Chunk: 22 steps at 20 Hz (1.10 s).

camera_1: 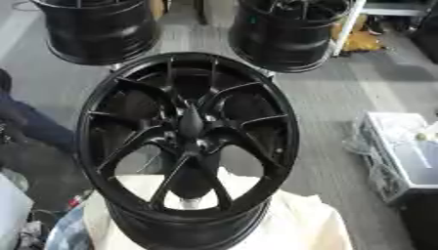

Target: Pull the pin out of the wheel hub.

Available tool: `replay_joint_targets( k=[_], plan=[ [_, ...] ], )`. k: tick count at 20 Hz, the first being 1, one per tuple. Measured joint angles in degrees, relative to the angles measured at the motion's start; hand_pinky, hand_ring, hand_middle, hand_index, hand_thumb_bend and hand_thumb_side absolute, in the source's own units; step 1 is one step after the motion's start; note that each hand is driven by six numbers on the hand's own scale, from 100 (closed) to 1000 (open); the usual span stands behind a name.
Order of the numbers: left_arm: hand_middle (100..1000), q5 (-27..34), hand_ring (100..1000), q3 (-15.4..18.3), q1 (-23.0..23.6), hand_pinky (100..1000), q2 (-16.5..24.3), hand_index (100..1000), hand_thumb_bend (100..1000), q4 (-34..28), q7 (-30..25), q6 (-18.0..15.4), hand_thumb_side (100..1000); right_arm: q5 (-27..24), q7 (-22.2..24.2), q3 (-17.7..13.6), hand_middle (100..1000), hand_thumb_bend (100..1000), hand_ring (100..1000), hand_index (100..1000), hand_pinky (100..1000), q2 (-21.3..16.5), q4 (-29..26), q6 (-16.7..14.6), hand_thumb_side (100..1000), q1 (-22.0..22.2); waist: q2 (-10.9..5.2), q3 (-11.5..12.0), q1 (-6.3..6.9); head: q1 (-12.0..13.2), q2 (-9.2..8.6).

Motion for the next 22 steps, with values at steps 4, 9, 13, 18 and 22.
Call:
replay_joint_targets(
  k=[4, 9, 13, 18, 22],
  plan=[
    [661, -0.01, 575, 0.01, 0.01, 688, -0.03, 758, 100, 0.00, 0.10, -0.10, 860, -5.89, -6.68, -0.25, 870, 100, 800, 922, 859, 3.77, 4.20, -0.38, 900, 1.99, 0.00, -0.25, 0.09, -0.08, 0.00],
    [656, -0.07, 572, 0.05, 0.01, 688, -0.06, 754, 100, 0.00, 0.10, -0.10, 864, -9.36, -11.47, 0.06, 702, 100, 646, 860, 774, 7.54, 2.54, -1.88, 781, 3.62, 0.01, -0.27, 0.14, -0.28, 0.00],
    [655, -0.56, 572, 0.34, 0.04, 688, -0.11, 753, 100, 0.01, 0.10, -0.09, 875, -11.82, -14.20, 0.38, 623, 100, 582, 803, 737, 11.44, -3.40, -2.58, 789, 4.91, 0.16, -0.30, 0.16, -0.28, 0.00],
    [663, -1.73, 576, 0.56, 0.28, 690, -0.58, 757, 100, 0.43, -0.09, -0.40, 893, -15.15, -14.39, 2.29, 601, 100, 563, 780, 724, 16.80, -10.58, -2.44, 832, 5.97, 0.32, -0.31, 0.52, -0.22, 0.00],
    [674, -3.64, 585, 1.20, 0.79, 695, -0.58, 768, 100, 1.95, -0.51, -1.64, 961, -17.27, -13.20, 3.99, 597, 100, 561, 778, 723, 19.63, -14.01, -1.79, 877, 6.22, 0.33, -0.35, 0.64, -0.19, 0.00]
  ],
)
